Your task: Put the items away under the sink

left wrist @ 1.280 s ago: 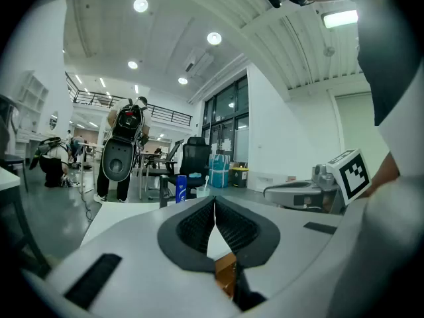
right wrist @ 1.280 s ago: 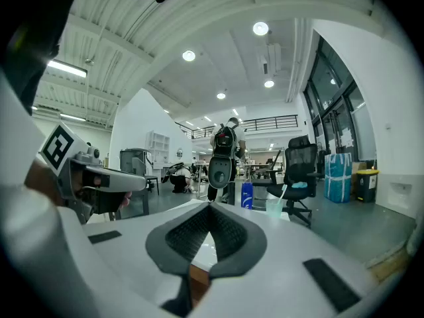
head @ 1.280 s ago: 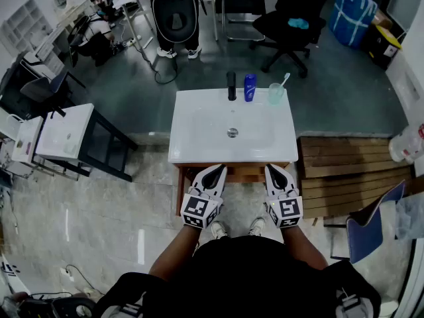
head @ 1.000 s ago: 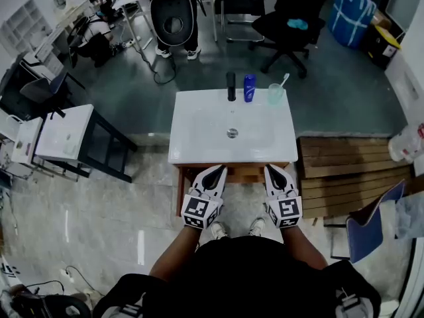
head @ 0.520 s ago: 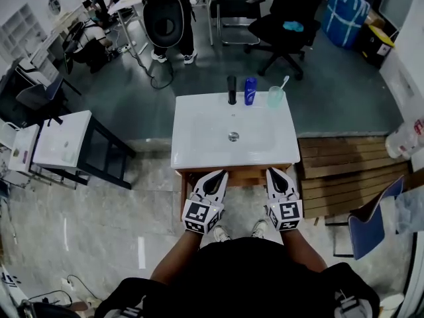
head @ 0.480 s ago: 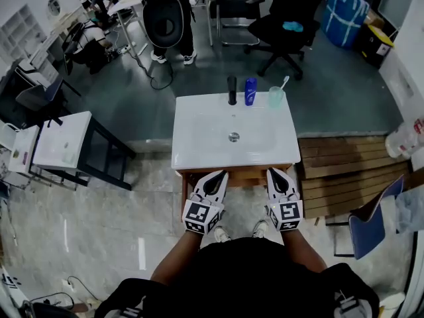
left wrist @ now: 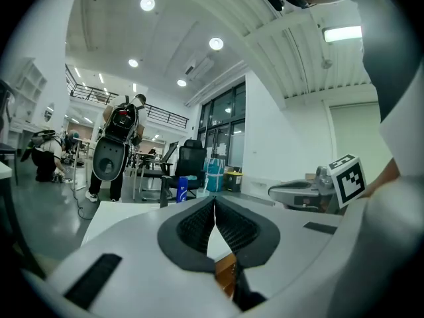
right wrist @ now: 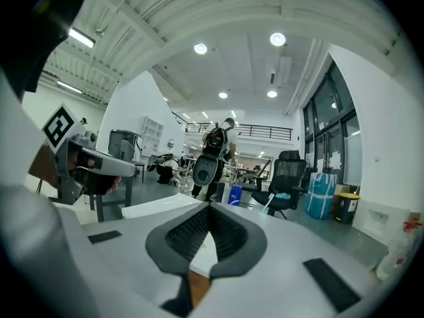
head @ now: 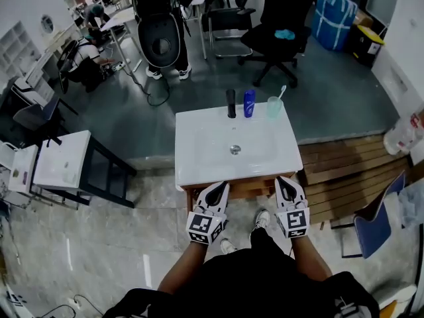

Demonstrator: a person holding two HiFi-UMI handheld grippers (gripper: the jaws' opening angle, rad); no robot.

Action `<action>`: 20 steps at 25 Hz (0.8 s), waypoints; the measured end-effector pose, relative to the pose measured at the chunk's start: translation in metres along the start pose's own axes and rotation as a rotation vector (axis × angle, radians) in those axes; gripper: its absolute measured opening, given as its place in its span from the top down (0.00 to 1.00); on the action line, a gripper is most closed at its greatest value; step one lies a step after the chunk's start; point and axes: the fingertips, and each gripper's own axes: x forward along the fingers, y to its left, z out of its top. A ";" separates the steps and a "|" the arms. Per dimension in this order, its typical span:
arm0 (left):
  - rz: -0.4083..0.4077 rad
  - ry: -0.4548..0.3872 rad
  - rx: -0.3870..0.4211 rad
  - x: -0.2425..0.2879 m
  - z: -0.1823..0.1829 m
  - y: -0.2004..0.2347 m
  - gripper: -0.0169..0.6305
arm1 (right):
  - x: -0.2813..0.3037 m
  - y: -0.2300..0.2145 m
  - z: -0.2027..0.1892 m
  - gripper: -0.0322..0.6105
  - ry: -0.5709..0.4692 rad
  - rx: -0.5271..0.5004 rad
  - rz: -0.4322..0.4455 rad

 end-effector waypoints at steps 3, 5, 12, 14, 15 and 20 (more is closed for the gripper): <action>0.005 0.001 -0.001 0.009 0.001 0.007 0.94 | 0.009 -0.004 -0.003 0.92 0.001 0.023 0.003; 0.001 0.003 0.004 0.015 0.003 0.010 0.94 | 0.015 -0.008 -0.003 0.92 -0.004 0.020 0.005; 0.000 0.037 0.071 0.053 0.005 0.017 0.94 | 0.043 -0.032 -0.012 0.92 0.006 0.027 0.014; -0.002 0.035 0.064 0.069 0.008 0.021 0.94 | 0.056 -0.041 -0.012 0.92 0.001 0.039 0.022; -0.002 0.035 0.065 0.077 0.009 0.022 0.94 | 0.062 -0.045 -0.012 0.92 -0.001 0.045 0.029; -0.006 0.056 0.078 0.118 0.014 0.028 0.94 | 0.091 -0.069 -0.014 0.92 0.003 0.065 0.059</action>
